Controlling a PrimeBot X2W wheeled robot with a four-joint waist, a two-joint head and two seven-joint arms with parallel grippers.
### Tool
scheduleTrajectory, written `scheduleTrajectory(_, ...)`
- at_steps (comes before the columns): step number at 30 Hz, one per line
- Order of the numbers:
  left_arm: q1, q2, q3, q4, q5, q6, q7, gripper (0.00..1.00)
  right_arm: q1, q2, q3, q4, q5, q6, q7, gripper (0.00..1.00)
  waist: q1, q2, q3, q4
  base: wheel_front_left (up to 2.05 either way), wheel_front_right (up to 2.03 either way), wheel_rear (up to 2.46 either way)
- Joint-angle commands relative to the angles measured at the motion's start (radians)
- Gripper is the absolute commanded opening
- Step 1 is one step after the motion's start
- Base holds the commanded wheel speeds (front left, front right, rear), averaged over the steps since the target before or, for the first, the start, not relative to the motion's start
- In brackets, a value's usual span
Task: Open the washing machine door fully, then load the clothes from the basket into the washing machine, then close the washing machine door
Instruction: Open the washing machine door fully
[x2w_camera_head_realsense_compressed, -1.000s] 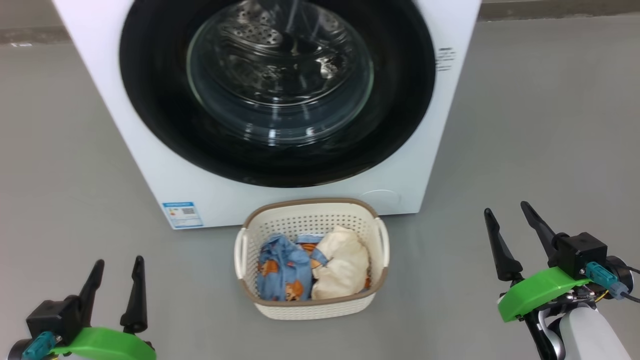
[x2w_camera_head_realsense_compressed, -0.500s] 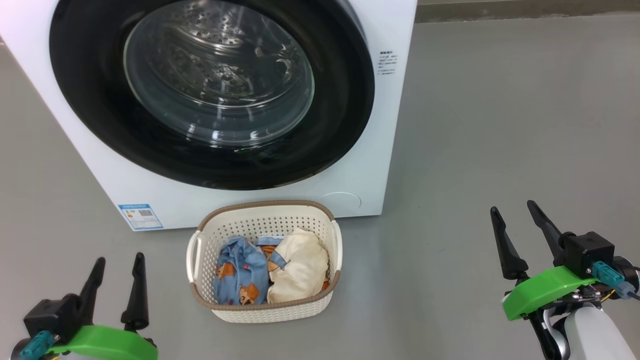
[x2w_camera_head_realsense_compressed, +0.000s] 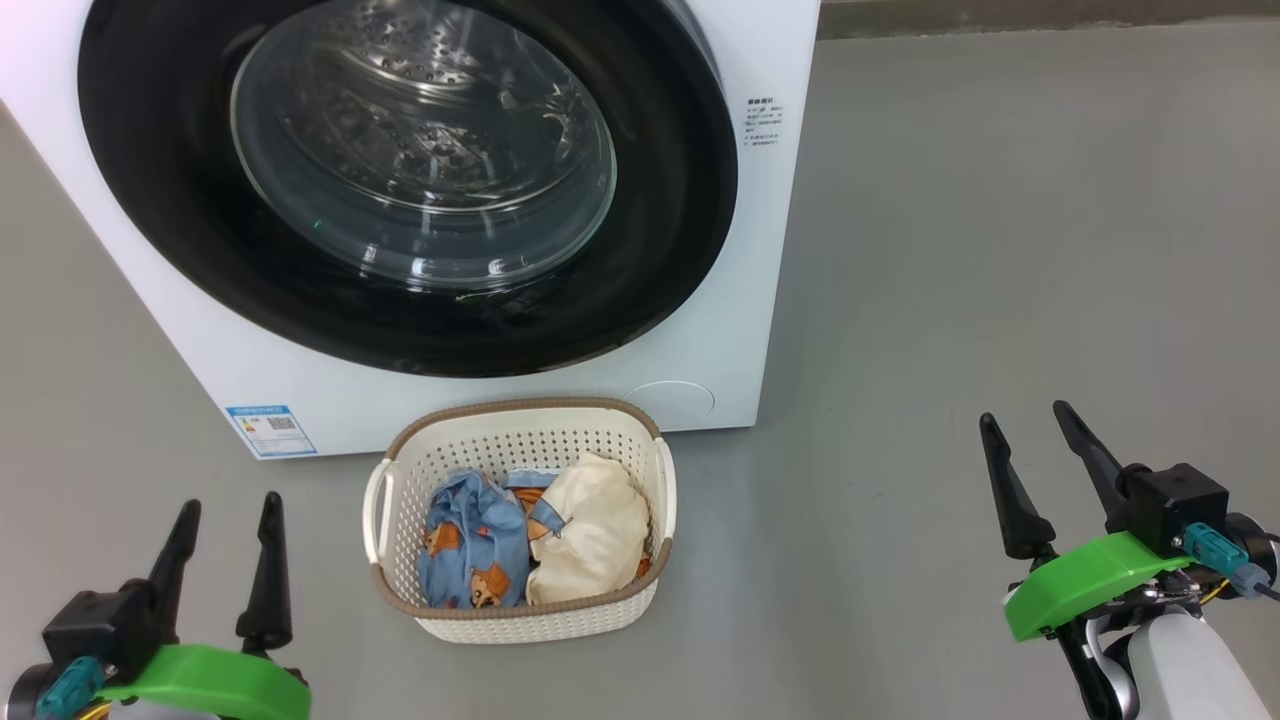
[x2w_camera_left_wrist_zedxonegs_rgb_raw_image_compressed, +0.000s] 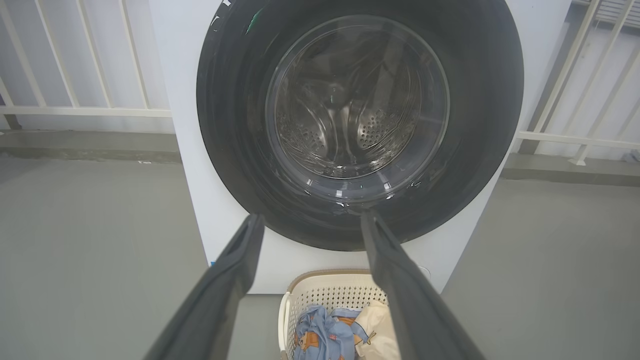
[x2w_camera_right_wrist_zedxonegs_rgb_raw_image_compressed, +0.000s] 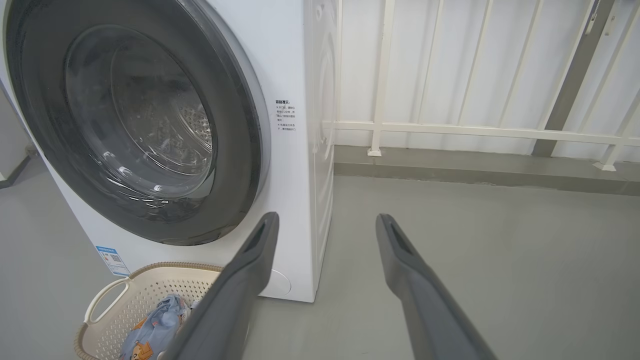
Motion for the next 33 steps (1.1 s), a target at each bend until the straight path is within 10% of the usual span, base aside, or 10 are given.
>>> scheduleTrajectory(1,-0.039,0.019,0.039,-0.028,0.01,-0.002,-0.013,1.0,-0.028,-0.002,0.025,-0.026,0.008,0.002,-0.012,1.0,0.0,-0.0001,-0.001,0.0,0.0,0.0,0.0)
scheduleTrajectory(33,-0.037,0.005,0.038,-0.063,0.032,-0.002,-0.013,1.0,-0.064,0.014,0.0,-0.053,0.041,0.002,-0.012,1.0,0.0,-0.0001,0.028,0.016,0.0,0.0,0.0)
